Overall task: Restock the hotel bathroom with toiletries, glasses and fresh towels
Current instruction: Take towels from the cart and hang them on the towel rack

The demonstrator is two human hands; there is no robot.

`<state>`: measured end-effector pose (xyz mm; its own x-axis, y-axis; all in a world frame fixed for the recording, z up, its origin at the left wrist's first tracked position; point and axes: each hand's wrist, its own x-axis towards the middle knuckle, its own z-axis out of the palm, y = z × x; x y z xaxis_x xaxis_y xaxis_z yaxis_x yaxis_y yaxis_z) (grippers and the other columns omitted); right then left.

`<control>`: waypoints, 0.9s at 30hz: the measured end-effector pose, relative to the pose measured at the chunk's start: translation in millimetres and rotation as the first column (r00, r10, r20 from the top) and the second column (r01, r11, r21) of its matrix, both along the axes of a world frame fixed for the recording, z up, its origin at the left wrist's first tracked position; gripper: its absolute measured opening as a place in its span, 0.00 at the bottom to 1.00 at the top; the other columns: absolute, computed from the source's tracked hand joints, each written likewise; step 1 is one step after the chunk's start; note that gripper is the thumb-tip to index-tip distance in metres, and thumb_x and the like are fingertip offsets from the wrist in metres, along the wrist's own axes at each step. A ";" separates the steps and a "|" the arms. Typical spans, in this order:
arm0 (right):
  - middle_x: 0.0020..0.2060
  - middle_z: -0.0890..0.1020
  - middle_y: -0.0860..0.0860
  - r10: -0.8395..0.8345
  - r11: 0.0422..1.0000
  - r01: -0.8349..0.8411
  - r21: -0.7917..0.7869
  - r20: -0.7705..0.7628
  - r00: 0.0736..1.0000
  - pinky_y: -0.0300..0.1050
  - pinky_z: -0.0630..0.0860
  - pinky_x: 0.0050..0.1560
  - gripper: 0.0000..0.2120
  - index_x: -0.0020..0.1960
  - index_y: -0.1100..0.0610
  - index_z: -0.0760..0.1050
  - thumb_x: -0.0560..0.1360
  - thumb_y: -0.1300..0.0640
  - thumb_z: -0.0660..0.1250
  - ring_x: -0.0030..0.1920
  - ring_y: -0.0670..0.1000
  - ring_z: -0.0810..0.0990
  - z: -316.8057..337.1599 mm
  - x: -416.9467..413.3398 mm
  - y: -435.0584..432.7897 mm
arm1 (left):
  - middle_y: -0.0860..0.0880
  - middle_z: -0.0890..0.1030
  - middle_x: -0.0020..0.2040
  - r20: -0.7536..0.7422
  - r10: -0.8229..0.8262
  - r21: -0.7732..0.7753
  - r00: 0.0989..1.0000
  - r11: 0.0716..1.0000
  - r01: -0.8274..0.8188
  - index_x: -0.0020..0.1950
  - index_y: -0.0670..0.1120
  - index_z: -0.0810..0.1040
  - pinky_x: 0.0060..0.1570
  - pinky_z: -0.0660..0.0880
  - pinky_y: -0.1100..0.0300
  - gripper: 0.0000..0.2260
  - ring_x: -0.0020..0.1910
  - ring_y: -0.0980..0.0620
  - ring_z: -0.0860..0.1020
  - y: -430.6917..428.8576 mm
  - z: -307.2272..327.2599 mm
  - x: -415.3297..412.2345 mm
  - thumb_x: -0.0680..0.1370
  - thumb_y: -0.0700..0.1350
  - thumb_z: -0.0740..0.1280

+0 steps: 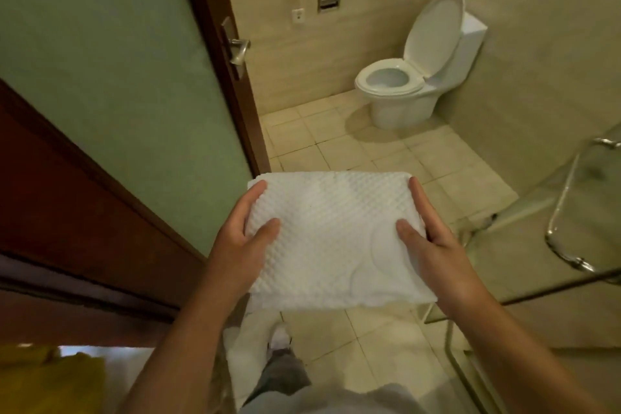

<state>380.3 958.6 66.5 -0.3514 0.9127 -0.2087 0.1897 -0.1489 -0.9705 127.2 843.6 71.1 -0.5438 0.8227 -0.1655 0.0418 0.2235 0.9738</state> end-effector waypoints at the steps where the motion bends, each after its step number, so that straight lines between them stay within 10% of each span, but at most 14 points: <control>1: 0.74 0.68 0.29 -0.026 1.000 0.026 -0.004 0.002 1.000 0.50 0.67 0.76 0.29 0.74 0.23 0.63 0.84 0.54 0.65 0.74 0.38 0.69 -1.6 3.2 6.0 | 0.70 0.72 0.68 -0.012 -0.031 0.002 0.999 1.000 0.031 0.70 0.68 0.73 0.65 0.71 0.65 0.24 0.65 0.73 0.71 13.0 0.9 1.1 0.83 0.40 0.68; 9: 0.67 0.73 0.25 -0.224 0.974 0.224 -0.014 0.007 0.975 0.45 0.72 0.71 0.28 0.73 0.24 0.65 0.84 0.54 0.65 0.68 0.32 0.73 -2.8 -11.7 75.5 | 0.69 0.71 0.74 0.028 -0.227 0.001 0.974 0.974 0.227 0.74 0.67 0.72 0.74 0.68 0.54 0.24 0.74 0.64 0.68 131.7 -10.0 -30.8 0.83 0.43 0.68; 16: 0.67 0.75 0.28 -0.342 0.940 0.342 -0.015 0.005 0.940 0.39 0.78 0.63 0.28 0.74 0.27 0.67 0.84 0.55 0.66 0.63 0.33 0.79 10.3 -58.2 150.6 | 0.68 0.73 0.72 0.089 -0.338 0.023 0.937 0.941 0.338 0.74 0.66 0.73 0.66 0.70 0.65 0.24 0.70 0.69 0.71 236.3 -7.2 -83.8 0.83 0.42 0.68; 27: 0.62 0.73 0.27 -0.428 0.904 0.428 -0.010 0.024 0.903 0.57 0.80 0.66 0.28 0.71 0.21 0.64 0.83 0.50 0.66 0.65 0.46 0.80 17.5 -100.7 234.7 | 0.68 0.74 0.71 0.035 -0.450 -0.006 0.892 0.893 0.451 0.71 0.70 0.73 0.68 0.71 0.59 0.24 0.70 0.66 0.72 355.9 8.9 -132.1 0.82 0.44 0.68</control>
<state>279.6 1193.4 84.0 0.0770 0.9710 -0.2265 0.1245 -0.2348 -0.9640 -5.0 1199.6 80.0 -0.1095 0.9757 -0.1896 0.1103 0.2015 0.9733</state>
